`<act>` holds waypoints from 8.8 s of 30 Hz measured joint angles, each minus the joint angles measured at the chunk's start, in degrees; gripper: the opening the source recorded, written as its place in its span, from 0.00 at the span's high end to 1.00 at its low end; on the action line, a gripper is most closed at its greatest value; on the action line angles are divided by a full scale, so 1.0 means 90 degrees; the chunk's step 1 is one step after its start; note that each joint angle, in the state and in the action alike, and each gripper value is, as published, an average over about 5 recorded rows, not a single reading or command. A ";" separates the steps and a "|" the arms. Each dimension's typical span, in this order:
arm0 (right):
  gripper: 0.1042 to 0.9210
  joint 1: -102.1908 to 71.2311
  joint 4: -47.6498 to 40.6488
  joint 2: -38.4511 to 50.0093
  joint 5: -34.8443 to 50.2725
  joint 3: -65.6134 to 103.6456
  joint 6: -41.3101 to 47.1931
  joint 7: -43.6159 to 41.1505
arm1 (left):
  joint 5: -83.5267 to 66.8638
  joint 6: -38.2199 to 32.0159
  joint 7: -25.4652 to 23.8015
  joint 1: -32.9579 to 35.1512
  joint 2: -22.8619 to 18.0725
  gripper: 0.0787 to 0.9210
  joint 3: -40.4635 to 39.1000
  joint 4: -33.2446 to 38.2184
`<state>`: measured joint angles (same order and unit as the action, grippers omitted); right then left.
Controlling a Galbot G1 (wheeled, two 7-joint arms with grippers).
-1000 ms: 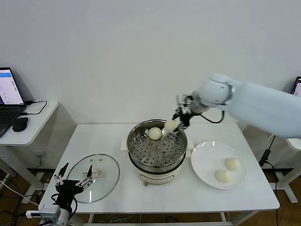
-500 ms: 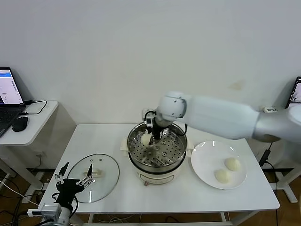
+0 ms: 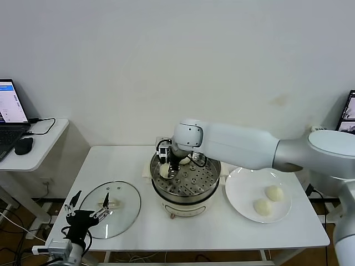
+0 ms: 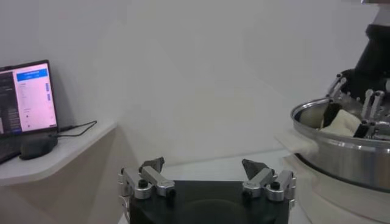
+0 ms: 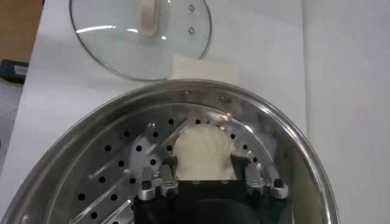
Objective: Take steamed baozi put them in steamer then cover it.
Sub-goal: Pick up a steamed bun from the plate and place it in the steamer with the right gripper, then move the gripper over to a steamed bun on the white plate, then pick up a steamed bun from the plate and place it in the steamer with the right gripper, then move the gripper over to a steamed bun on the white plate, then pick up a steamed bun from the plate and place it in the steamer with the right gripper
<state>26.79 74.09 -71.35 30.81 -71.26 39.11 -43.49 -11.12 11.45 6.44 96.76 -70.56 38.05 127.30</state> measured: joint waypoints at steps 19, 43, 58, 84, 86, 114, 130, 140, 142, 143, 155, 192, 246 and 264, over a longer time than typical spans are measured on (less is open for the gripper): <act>0.12 0.1203 0.1600 0.2812 -0.1159 -0.0023 -0.1202 -0.1897 | -0.0024 0.0015 -0.0016 -0.0038 0.0091 0.12 -0.0061 -0.0018; 0.12 -0.1997 0.1961 0.5214 -0.4000 0.1953 -0.2687 -0.2293 | 0.0096 0.0030 -0.0020 0.0119 -0.0023 0.12 -0.0086 0.0065; 0.12 -0.3822 0.1464 0.5022 -0.4679 0.3067 -0.2758 -0.1922 | 0.0120 0.0040 -0.0017 0.0166 -0.0045 0.12 -0.0070 0.0067; 0.45 -0.4478 0.0985 0.4560 -0.4961 0.3622 -0.2686 -0.1706 | 0.0119 0.0037 -0.0009 0.0165 -0.0045 0.12 -0.0048 0.0063; 0.47 -0.4455 0.0995 0.4573 -0.4948 0.3646 -0.2695 -0.1729 | 0.0119 0.0037 -0.0009 0.0166 -0.0049 0.12 -0.0048 0.0079; 0.48 -0.0605 0.1453 0.4128 -0.2968 0.2090 -0.2603 -0.1912 | 0.0098 0.0038 -0.0013 0.0161 -0.0008 0.12 -0.0044 0.0146; 0.48 0.0235 0.1363 0.2314 -0.2735 0.0724 -0.3827 -0.1759 | 0.0099 0.0026 0.0001 0.0183 -0.0125 0.12 0.0026 0.0155; 0.41 0.0171 0.1367 0.1718 -0.3294 0.0162 -0.5063 -0.1703 | 0.0106 0.0024 0.0014 0.0150 -0.0185 0.12 0.0010 0.0142; 0.41 0.0146 0.1343 0.1630 -0.3411 0.0090 -0.5267 -0.1701 | 0.0107 0.0025 0.0015 0.0157 -0.0195 0.12 0.0004 0.0167; 0.41 0.0133 0.1334 0.1589 -0.3465 0.0059 -0.5359 -0.1700 | 0.0108 0.0025 0.0016 0.0164 -0.0198 0.12 0.0004 0.0180; 0.37 0.0020 0.1292 0.1288 -0.3977 -0.0143 -0.6157 -0.1611 | 0.0111 0.0022 0.0020 0.0232 -0.0239 0.12 0.0015 0.0229; 0.12 -0.0169 0.1623 0.4334 -0.3375 0.1108 -0.3566 -0.2216 | 0.0034 0.0030 -0.0006 -0.0033 0.0042 0.12 -0.0111 0.0037; 0.41 -0.4465 -0.1023 0.3736 -0.5697 0.4873 -0.3377 -0.2090 | 0.0134 0.0064 0.0006 0.0159 -0.0024 0.12 -0.0045 0.0186; 0.42 -0.1409 0.0334 0.4382 -0.3700 0.2720 -0.2597 -0.2075 | 0.0127 0.0046 0.0003 0.0061 0.0003 0.12 -0.0099 0.0034</act>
<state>14.11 77.10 -31.92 -2.49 -46.78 15.74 -62.17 -9.98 11.86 6.47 97.31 -70.53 37.16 127.61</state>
